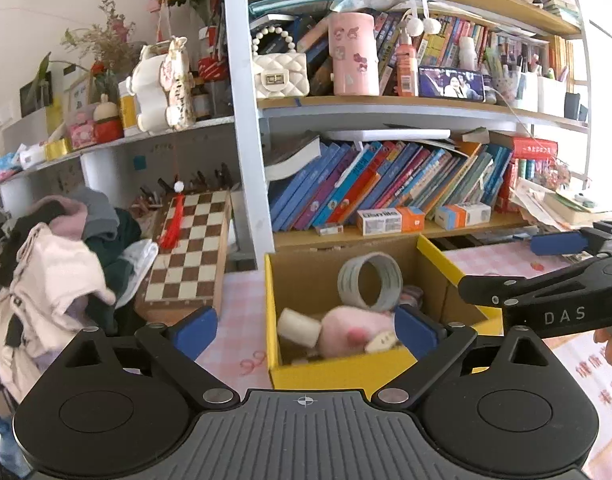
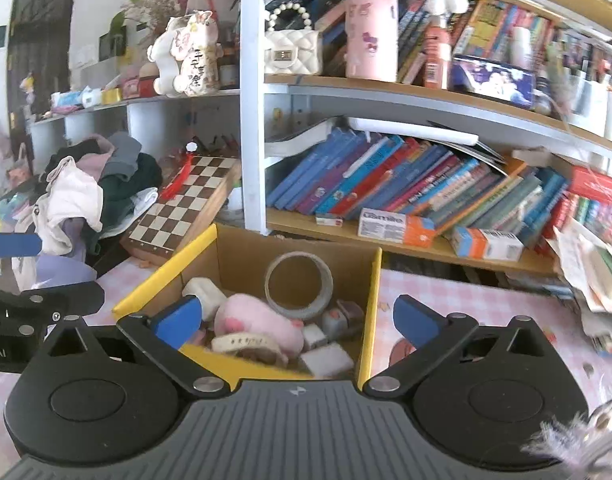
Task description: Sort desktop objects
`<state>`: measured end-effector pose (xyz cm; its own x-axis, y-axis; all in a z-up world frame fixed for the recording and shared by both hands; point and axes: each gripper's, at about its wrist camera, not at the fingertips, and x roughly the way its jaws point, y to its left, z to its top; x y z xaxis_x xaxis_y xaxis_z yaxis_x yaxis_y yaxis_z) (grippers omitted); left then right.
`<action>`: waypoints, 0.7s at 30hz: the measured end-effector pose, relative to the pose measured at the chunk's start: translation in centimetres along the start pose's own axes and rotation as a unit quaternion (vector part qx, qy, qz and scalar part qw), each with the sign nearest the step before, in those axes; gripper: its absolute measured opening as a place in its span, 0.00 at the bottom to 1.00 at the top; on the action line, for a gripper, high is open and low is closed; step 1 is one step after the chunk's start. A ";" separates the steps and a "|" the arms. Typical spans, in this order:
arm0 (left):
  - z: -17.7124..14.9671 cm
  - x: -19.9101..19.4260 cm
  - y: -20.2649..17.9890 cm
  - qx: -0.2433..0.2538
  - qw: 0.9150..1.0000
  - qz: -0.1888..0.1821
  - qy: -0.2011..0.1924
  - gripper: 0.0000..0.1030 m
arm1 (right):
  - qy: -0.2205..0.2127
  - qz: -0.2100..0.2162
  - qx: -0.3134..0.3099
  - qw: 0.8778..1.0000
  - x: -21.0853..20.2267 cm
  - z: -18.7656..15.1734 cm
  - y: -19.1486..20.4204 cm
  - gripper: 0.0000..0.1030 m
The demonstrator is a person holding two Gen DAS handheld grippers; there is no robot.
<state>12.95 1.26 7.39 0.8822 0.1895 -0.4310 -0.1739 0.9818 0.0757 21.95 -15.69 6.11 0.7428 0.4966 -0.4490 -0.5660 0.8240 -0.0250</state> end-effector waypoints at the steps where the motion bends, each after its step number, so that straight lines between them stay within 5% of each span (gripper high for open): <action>1: -0.3 -0.5 0.1 -0.003 1.000 -0.002 0.000 0.95 | 0.000 -0.005 0.002 1.000 -0.6 -0.4 0.2 1.00; 21: -7.9 -8.1 -1.2 0.003 0.999 0.015 0.047 0.98 | 0.035 -0.071 0.021 0.997 -9.6 -9.6 4.9 1.00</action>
<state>2.59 -1.49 3.72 0.8322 0.2172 -0.5102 -0.1963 0.9759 0.0954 8.64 -19.03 1.75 0.7866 0.3560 -0.5044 -0.4407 0.8960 -0.0549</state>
